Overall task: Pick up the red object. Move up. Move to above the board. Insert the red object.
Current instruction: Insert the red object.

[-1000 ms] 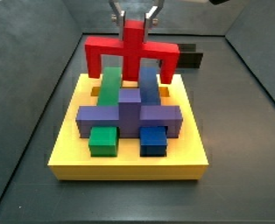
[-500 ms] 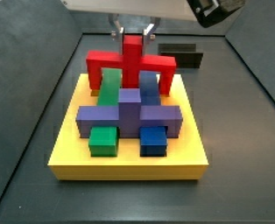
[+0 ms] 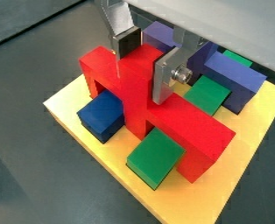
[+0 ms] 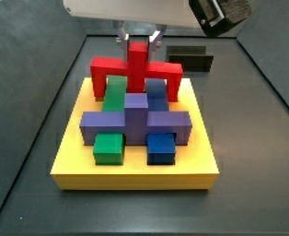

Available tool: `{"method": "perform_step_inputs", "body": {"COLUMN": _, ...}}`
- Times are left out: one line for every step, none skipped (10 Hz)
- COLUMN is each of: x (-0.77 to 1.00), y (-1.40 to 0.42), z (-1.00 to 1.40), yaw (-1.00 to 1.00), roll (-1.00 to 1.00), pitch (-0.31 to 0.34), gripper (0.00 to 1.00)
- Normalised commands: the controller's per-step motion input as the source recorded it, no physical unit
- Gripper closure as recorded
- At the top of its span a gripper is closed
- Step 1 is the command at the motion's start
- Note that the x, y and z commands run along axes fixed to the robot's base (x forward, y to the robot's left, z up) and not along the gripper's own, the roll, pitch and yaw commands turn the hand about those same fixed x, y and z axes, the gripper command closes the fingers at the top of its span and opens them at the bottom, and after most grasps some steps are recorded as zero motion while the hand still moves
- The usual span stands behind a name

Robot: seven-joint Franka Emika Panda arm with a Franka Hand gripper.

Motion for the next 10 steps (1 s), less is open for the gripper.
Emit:
{"method": "perform_step_inputs", "body": {"x": 0.03, "y": -0.12, "z": -0.21, "yaw": 0.15, "roll": 0.18, "pitch": 0.0, "gripper": 1.0}}
{"method": "perform_step_inputs", "body": {"x": 0.01, "y": -0.08, "z": -0.21, "yaw": 0.13, "roll": 0.13, "pitch": 0.0, "gripper": 1.0}}
{"method": "perform_step_inputs", "body": {"x": 0.03, "y": -0.09, "z": -0.21, "yaw": 0.12, "roll": 0.13, "pitch": 0.0, "gripper": 1.0}}
{"method": "perform_step_inputs", "body": {"x": 0.0, "y": 0.0, "z": -0.23, "yaw": 0.05, "roll": 0.11, "pitch": -0.007, "gripper": 1.0}}
{"method": "perform_step_inputs", "body": {"x": -0.03, "y": 0.05, "z": -0.26, "yaw": 0.0, "roll": 0.02, "pitch": -0.051, "gripper": 1.0}}
{"method": "perform_step_inputs", "body": {"x": -0.11, "y": 0.13, "z": -0.33, "yaw": 0.0, "roll": 0.0, "pitch": -0.099, "gripper": 1.0}}
{"method": "perform_step_inputs", "body": {"x": -0.14, "y": 0.14, "z": -0.44, "yaw": 0.0, "roll": 0.0, "pitch": -0.163, "gripper": 1.0}}
{"method": "perform_step_inputs", "body": {"x": -0.07, "y": 0.1, "z": -0.5, "yaw": 0.0, "roll": 0.0, "pitch": -0.171, "gripper": 1.0}}
{"method": "perform_step_inputs", "body": {"x": -0.02, "y": 0.11, "z": -0.7, "yaw": 0.0, "roll": -0.04, "pitch": -0.259, "gripper": 1.0}}
{"method": "perform_step_inputs", "body": {"x": 0.0, "y": -0.05, "z": -0.39, "yaw": 0.0, "roll": 0.01, "pitch": -0.14, "gripper": 1.0}}
